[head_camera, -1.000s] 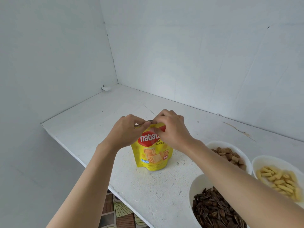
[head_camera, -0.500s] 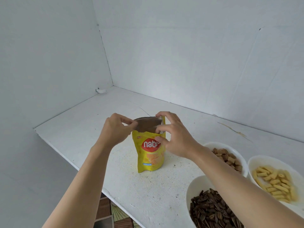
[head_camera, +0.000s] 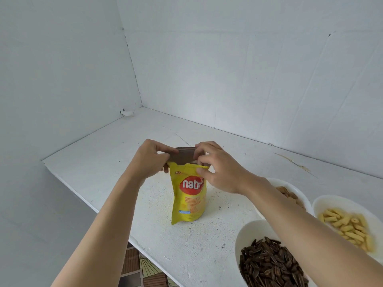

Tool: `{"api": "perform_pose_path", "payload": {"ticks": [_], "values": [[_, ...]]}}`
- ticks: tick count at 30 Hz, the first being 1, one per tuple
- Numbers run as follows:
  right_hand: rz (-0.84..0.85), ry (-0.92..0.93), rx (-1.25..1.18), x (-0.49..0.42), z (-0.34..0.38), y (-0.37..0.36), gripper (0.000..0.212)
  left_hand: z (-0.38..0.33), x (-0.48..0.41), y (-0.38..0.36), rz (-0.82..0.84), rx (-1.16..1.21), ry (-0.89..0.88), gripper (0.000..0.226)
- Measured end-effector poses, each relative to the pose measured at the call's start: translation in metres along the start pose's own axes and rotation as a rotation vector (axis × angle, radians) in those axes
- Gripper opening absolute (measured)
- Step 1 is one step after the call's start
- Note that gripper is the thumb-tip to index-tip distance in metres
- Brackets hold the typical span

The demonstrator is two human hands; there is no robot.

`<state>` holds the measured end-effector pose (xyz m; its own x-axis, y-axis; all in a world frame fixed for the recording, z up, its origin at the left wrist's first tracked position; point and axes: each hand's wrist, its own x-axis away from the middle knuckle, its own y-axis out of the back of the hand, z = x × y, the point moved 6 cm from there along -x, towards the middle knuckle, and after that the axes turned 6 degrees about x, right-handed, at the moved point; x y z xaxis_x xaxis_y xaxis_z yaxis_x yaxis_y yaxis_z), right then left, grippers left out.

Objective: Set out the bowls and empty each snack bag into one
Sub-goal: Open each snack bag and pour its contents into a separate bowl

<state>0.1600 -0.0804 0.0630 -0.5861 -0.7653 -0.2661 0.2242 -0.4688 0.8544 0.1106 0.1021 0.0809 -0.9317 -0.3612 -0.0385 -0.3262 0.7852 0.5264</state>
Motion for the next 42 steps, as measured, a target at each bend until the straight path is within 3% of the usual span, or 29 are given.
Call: {"api": "perform_pose_path", "payload": {"ticks": [3, 9, 13, 19, 21, 25, 29, 36, 42], "values": [[0.054, 0.006, -0.046, 0.005, -0.002, 0.006, 0.028, 0.005, 0.003, 0.007, -0.057, 0.094, 0.025, 0.038], [0.012, -0.035, 0.027, 0.007, -0.003, 0.011, 0.025, -0.009, 0.016, -0.013, -0.028, 0.067, -0.010, 0.027], [0.083, 0.007, 0.142, 0.010, 0.006, 0.011, 0.025, -0.010, 0.018, -0.012, -0.065, 0.042, -0.042, 0.029], [0.109, -0.017, 0.267, 0.010, 0.014, 0.015, 0.040, -0.004, 0.019, -0.009, -0.098, 0.206, 0.030, 0.035], [0.090, 0.028, 0.257, 0.012, 0.018, 0.014, 0.035, -0.011, 0.022, -0.013, -0.066, 0.248, -0.008, 0.037], [0.009, 0.118, 0.155, 0.018, 0.035, 0.023, 0.005, -0.026, 0.026, -0.019, -0.008, 0.323, -0.095, 0.034], [-0.127, 0.039, 0.121, 0.024, 0.035, 0.043, 0.012, -0.034, 0.022, -0.020, 0.001, 0.474, -0.134, 0.025], [-0.505, -0.156, 0.082, 0.041, 0.010, 0.079, 0.017, -0.036, 0.033, -0.051, 0.147, 0.511, -0.152, 0.024], [-0.642, -0.368, -0.134, 0.065, -0.017, 0.111, 0.021, -0.020, 0.043, -0.085, 0.145, 0.513, -0.115, 0.030]]}}
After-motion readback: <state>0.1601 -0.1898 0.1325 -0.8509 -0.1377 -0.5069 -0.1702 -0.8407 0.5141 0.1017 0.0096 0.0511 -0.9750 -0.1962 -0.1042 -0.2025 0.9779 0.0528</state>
